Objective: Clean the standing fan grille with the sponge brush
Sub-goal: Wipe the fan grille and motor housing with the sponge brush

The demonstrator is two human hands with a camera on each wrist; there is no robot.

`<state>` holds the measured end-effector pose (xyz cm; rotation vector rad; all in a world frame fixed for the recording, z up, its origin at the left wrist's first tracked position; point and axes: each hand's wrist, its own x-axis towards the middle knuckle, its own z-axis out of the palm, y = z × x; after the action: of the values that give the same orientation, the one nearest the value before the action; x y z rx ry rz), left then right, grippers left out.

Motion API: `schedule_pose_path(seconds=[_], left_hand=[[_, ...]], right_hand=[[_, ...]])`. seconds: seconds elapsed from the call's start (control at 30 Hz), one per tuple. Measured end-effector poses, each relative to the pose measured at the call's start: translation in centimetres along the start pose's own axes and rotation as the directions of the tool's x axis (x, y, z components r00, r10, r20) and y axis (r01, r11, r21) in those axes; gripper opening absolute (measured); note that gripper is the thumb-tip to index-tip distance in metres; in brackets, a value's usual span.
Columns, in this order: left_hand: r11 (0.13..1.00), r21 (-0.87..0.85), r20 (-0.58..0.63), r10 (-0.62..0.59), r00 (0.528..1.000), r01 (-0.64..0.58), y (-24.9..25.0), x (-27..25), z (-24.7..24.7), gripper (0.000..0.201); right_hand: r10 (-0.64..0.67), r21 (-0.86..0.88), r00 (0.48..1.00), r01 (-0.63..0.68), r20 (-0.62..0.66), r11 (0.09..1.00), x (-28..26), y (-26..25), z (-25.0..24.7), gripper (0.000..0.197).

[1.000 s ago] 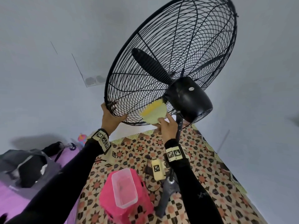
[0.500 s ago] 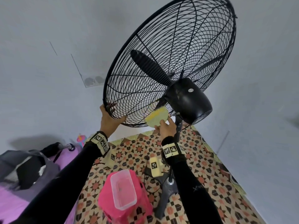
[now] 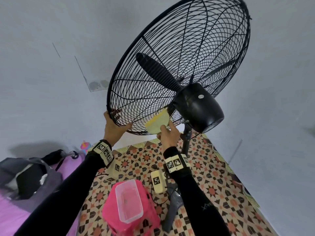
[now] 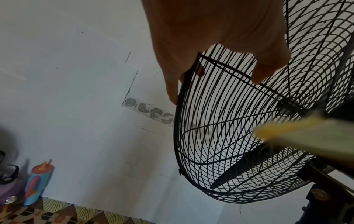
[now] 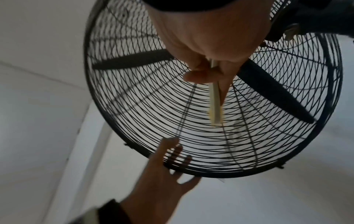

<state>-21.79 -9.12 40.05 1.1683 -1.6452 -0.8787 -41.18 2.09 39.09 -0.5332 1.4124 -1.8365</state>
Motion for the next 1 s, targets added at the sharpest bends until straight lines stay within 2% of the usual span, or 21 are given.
schedule_pose_path(seconds=[0.1, 0.2, 0.27, 0.37, 0.43, 0.6, 0.73, 0.8, 0.87, 0.93, 1.0], left_hand=[[1.000, 0.006, -0.009, 0.004, 1.000, -0.004, -0.2, -0.2, 0.1, 0.105], [1.000, 0.001, -0.016, 0.005, 1.000, -0.005, -0.3, -0.3, 0.4, 0.106], [1.000, -0.005, -0.010, -0.001, 1.000, 0.001, -0.3, -0.3, 0.3, 0.106], [1.000, -0.001, -0.013, -0.005, 1.000, 0.005, -0.2, -0.2, 0.2, 0.106], [1.000, 0.002, -0.018, -0.002, 1.000, 0.002, -0.4, -0.2, 0.3, 0.105], [1.000, -0.004, -0.014, -0.008, 1.000, 0.008, -0.5, -0.2, 0.3, 0.105], [1.000, 0.006, -0.009, -0.009, 1.000, 0.009, -0.5, -0.3, 0.1, 0.103], [1.000, 0.005, -0.012, 0.010, 1.000, -0.010, -0.5, -0.5, 0.3, 0.102], [1.000, 0.001, -0.006, 0.004, 1.000, -0.004, -0.4, -0.6, 0.4, 0.103], [1.000, -0.007, -0.006, 0.001, 1.000, -0.001, -0.3, -0.5, 0.3, 0.104], [1.000, -0.002, -0.005, 0.002, 1.000, -0.002, -0.3, -0.5, 0.2, 0.105]], right_hand=[[-0.053, -0.033, 0.998, 0.054, 0.029, 0.998, -0.4, -0.7, -1.9, 0.047], [0.017, -0.028, 0.994, -0.020, -0.108, 0.999, 1.2, -0.9, -2.7, 0.048], [0.048, -0.048, 0.989, -0.055, -0.137, 0.997, 2.0, -1.4, -2.1, 0.050], [-0.136, -0.194, 0.988, 0.118, -0.079, 0.974, 1.5, -2.0, -1.4, 0.051], [-0.224, -0.231, 0.974, 0.209, -0.042, 0.950, 0.7, -2.0, -1.8, 0.051], [-0.166, -0.230, 0.972, 0.126, -0.164, 0.965, 2.5, -1.3, -1.5, 0.052], [-0.362, -0.279, 0.928, 0.324, -0.093, 0.904, 1.0, -0.7, 0.1, 0.049], [-0.421, -0.311, 0.899, 0.369, -0.118, 0.876, 0.2, 0.2, 0.2, 0.049], [-0.377, -0.374, 0.915, 0.302, -0.146, 0.877, 1.0, 0.9, 0.4, 0.050], [-0.274, -0.410, 0.948, 0.189, -0.159, 0.892, 2.3, 0.9, 0.6, 0.053], [-0.272, -0.397, 0.952, 0.197, -0.143, 0.897, 2.9, 1.0, 0.6, 0.054]])
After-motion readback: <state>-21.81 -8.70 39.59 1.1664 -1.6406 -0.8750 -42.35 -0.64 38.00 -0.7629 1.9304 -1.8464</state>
